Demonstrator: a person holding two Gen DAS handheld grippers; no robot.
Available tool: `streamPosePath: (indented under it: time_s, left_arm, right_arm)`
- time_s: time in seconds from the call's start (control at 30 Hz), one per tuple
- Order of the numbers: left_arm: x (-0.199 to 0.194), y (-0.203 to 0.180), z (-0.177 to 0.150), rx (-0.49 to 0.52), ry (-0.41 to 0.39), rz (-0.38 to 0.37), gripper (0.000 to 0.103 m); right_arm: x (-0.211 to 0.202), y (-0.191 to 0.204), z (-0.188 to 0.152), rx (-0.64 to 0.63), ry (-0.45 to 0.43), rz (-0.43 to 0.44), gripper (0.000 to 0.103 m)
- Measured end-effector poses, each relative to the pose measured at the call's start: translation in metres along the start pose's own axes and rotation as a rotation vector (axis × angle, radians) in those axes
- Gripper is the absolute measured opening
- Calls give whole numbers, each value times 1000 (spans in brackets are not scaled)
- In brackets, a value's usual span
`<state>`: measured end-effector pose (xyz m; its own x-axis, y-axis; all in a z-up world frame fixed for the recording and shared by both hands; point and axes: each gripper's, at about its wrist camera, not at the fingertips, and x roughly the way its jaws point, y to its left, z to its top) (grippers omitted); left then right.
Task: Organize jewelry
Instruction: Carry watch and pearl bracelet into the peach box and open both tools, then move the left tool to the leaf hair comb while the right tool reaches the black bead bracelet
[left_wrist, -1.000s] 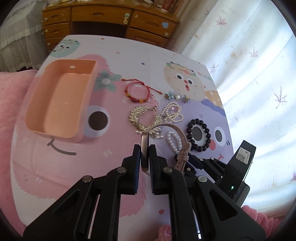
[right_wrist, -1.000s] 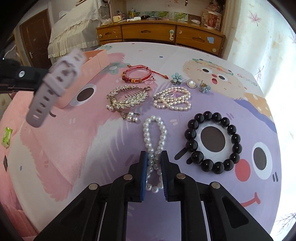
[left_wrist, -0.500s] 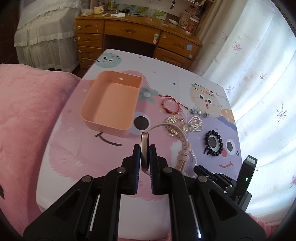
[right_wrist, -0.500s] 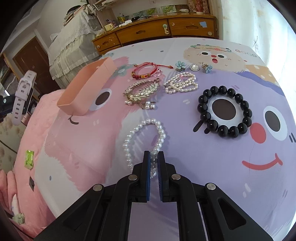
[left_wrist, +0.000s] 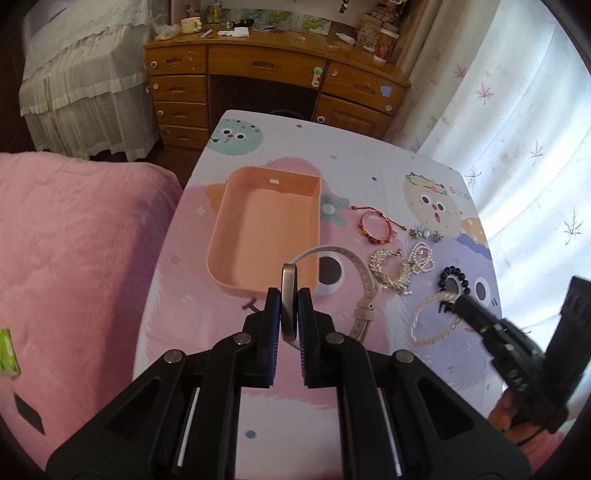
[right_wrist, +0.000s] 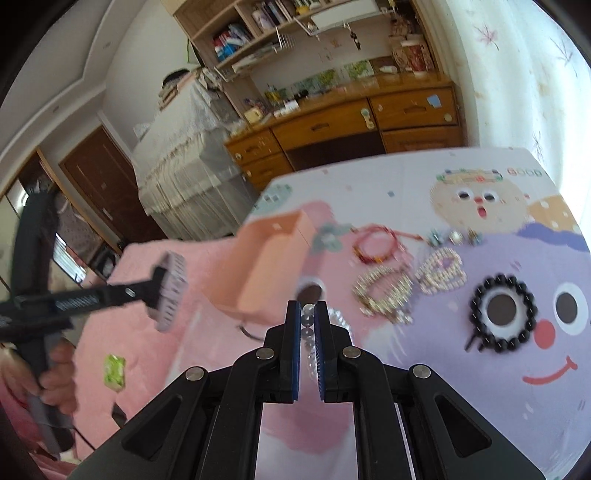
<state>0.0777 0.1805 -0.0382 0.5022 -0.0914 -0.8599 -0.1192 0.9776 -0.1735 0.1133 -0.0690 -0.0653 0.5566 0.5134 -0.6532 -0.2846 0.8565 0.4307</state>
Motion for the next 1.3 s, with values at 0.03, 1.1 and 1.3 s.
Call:
streamPosePath:
  time_s: [0.03, 1.1, 1.3]
  left_arm:
    - [3, 6, 7, 13, 5, -4, 7]
    - [94, 71, 66, 98, 123, -147, 58]
    - [87, 40, 37, 164, 153, -164, 58]
  right_arm:
    - [1, 10, 8, 2, -13, 6, 6]
    - [107, 159, 37, -101, 140, -197, 55]
    - [90, 119, 4, -63, 193, -269, 76]
